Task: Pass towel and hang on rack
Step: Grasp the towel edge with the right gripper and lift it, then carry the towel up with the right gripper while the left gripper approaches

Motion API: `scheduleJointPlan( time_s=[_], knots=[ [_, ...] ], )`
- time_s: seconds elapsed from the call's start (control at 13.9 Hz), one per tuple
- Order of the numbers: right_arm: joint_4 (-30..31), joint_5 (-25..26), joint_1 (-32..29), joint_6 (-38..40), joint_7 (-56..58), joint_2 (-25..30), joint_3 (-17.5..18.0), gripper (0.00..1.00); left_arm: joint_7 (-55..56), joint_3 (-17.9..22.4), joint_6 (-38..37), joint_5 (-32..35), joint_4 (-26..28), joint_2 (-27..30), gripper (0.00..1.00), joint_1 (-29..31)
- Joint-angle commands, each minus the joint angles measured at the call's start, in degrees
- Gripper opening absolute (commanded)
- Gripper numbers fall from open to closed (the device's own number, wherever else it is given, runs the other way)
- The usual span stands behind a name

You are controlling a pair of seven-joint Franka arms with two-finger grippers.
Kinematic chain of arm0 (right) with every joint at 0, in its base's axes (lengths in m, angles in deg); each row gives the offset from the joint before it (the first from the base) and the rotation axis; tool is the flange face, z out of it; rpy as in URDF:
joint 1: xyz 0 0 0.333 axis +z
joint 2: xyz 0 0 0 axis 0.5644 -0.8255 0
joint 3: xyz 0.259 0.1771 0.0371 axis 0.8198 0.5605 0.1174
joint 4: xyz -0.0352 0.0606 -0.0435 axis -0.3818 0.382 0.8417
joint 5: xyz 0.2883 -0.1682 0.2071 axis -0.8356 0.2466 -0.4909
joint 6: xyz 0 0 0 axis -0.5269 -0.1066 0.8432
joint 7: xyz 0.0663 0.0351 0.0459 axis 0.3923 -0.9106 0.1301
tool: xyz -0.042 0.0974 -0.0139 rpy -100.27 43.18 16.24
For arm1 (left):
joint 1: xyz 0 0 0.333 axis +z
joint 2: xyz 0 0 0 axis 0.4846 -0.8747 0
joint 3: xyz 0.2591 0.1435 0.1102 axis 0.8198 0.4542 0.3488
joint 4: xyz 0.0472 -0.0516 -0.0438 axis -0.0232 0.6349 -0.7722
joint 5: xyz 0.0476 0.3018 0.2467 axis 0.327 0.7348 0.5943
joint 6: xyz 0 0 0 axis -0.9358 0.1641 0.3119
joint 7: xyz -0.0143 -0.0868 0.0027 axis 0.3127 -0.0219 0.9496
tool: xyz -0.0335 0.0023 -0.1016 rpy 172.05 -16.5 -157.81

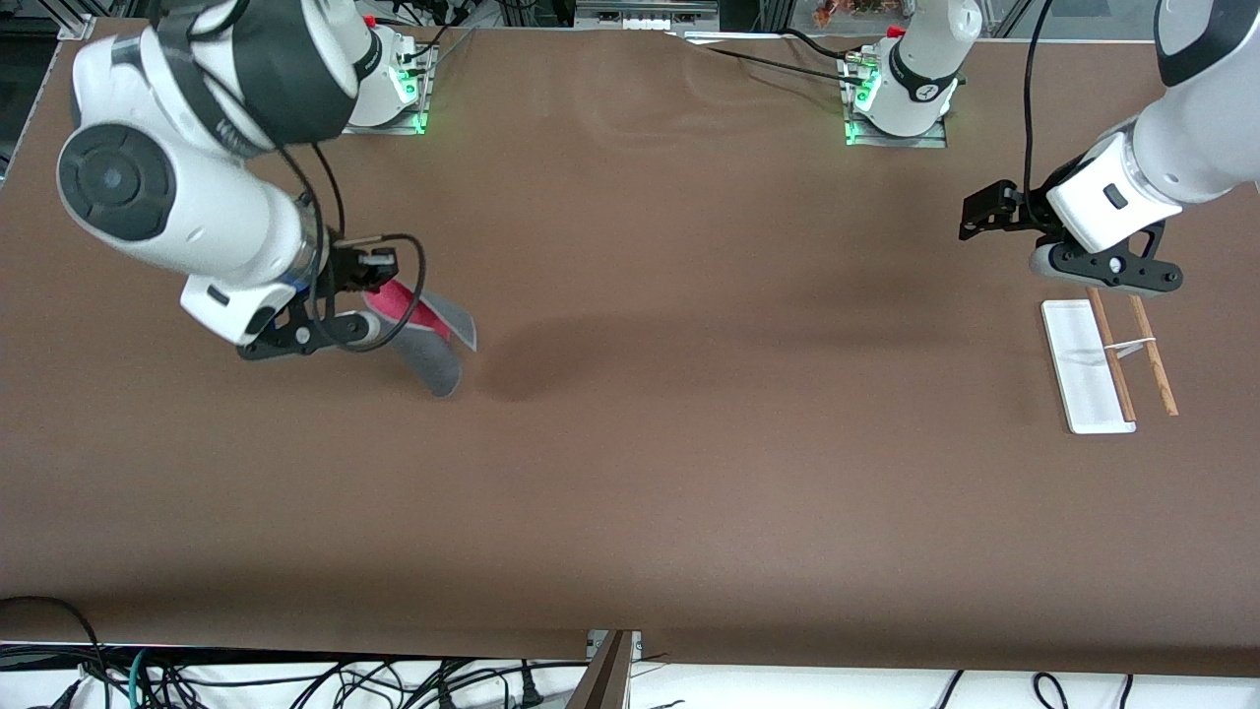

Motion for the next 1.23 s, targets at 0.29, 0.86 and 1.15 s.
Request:
scheduleJointPlan(
  time_s=[0.29,0.86,1.15],
  knots=[
    [-6.3,-2.0,9.8,4.4,-19.8,-0.6,0.2,0.0,-14.8,-0.8,3.1,-13.0,-0.9,-8.6,1.0,3.9],
    [-7.4,-21.6,11.2,-3.8,-38.6,-0.8,1.3,0.0,-32.7,-1.4,11.9,-31.3,-1.2,-17.3,1.0,-2.3],
    [-7.3,-25.0,13.9,-8.9,-47.4,-1.2,1.3,0.0,-43.7,-1.4,12.6,-40.5,-0.8,-18.2,1.0,-4.9]
  ],
)
